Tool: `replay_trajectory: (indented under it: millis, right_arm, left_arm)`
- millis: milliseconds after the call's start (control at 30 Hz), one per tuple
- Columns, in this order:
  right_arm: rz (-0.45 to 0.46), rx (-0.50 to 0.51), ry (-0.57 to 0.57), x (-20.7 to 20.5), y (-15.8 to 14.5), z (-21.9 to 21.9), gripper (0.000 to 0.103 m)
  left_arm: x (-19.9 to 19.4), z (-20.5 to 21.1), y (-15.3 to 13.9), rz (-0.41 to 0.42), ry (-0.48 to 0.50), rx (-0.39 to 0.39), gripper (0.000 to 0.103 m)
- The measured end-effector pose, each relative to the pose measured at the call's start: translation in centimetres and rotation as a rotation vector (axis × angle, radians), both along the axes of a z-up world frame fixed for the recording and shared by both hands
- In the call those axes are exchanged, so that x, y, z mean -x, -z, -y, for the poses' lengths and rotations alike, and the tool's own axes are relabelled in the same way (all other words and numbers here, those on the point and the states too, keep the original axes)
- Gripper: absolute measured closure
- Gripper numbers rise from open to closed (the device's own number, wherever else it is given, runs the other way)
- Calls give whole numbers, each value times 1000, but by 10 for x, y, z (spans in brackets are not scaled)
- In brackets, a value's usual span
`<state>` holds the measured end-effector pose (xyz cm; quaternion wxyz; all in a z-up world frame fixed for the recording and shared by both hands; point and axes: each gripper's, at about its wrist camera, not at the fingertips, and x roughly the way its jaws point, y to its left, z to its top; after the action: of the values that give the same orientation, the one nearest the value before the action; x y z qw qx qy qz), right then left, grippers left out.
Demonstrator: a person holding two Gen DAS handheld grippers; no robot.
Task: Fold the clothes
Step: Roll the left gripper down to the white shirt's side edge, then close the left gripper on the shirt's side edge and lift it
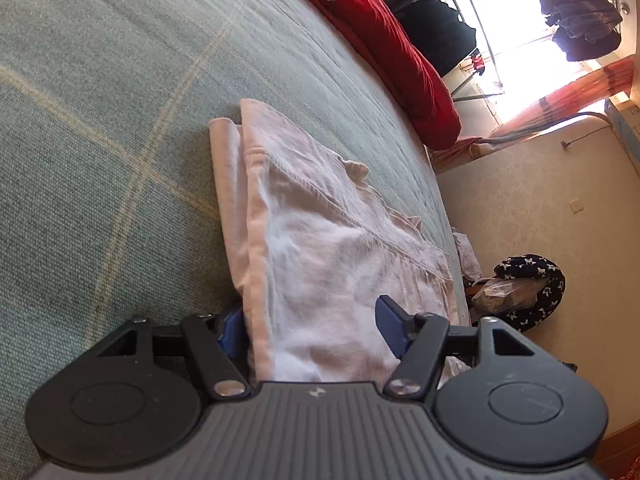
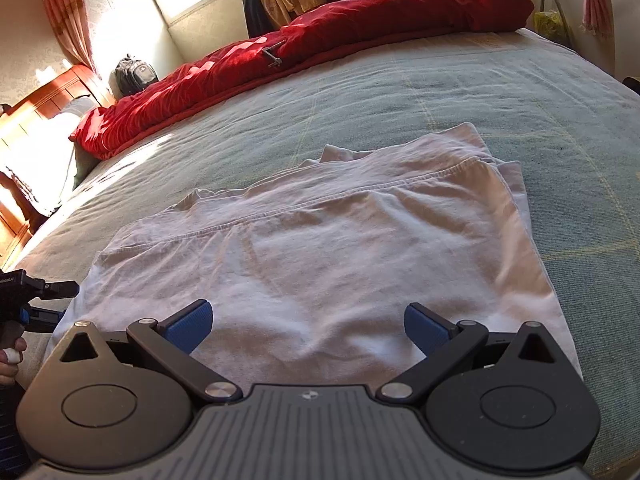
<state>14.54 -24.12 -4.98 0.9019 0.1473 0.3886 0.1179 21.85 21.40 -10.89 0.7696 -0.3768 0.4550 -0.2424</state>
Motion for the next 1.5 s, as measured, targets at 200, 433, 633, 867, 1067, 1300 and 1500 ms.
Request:
replay_trajectory:
  millis: [200, 433, 633, 867, 1067, 1300, 1500]
  right_arm:
    - [33, 9, -22, 2, -13, -10, 0]
    - [43, 20, -58, 4, -15, -17, 0]
    - [43, 11, -45, 5, -16, -15, 0]
    - [47, 8, -47, 5, -16, -15, 0]
    - [31, 10, -57, 3, -11, -18, 0]
    - [28, 17, -49, 3, -10, -17, 0]
    - [47, 17, -50, 7, -16, -16, 0]
  left_arm:
    - [-17, 6, 1, 2, 19, 5, 49]
    - [24, -4, 3, -3, 45, 40, 55]
    - [-5, -4, 19, -59, 48, 64, 83]
    - [-4, -3, 27, -68, 51, 83, 86]
    - [2, -5, 32, -67, 61, 83, 87]
    - [5, 5, 15, -34, 49, -36, 89]
    - [9, 22, -11, -23, 38, -174, 97]
